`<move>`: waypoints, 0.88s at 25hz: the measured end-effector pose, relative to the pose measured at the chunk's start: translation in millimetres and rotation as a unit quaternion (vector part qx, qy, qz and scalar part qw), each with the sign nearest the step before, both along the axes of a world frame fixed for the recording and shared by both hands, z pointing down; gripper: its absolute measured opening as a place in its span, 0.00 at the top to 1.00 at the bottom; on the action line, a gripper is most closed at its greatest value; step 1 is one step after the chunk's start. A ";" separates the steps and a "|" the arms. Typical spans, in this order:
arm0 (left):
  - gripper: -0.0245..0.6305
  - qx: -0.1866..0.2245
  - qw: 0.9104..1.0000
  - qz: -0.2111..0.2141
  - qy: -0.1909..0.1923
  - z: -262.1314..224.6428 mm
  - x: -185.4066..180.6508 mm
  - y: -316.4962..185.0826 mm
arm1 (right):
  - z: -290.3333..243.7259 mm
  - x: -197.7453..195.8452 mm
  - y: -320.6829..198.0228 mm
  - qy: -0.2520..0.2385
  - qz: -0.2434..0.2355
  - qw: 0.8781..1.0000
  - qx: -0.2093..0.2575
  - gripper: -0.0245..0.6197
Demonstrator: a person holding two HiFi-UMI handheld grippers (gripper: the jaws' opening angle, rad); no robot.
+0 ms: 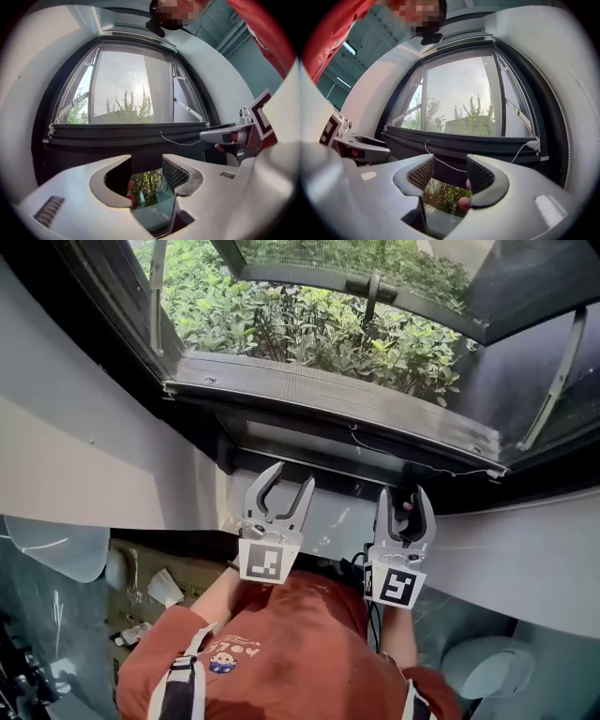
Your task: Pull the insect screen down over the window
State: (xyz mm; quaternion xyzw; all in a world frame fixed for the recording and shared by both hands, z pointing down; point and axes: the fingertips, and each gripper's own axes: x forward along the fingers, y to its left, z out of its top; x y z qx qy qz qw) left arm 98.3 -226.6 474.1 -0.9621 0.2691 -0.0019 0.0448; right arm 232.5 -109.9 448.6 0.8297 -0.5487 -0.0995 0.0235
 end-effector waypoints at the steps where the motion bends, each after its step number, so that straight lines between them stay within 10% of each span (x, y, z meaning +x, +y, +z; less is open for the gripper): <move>1: 0.65 -0.005 1.000 0.000 0.001 2.2 -0.2 1.8 | 1.5 -0.6 0.1 -0.005 -0.001 1.000 0.000 0.61; 16: 0.89 -0.020 1.000 -0.013 -0.004 7.1 -4.2 -3.7 | 7.7 -6.4 -1.0 -0.009 -0.016 1.000 -0.011 0.69; 22: 0.95 -0.025 1.000 -0.015 0.007 4.5 -8.0 -5.9 | 5.4 -4.2 2.9 0.001 0.003 1.000 -0.004 0.93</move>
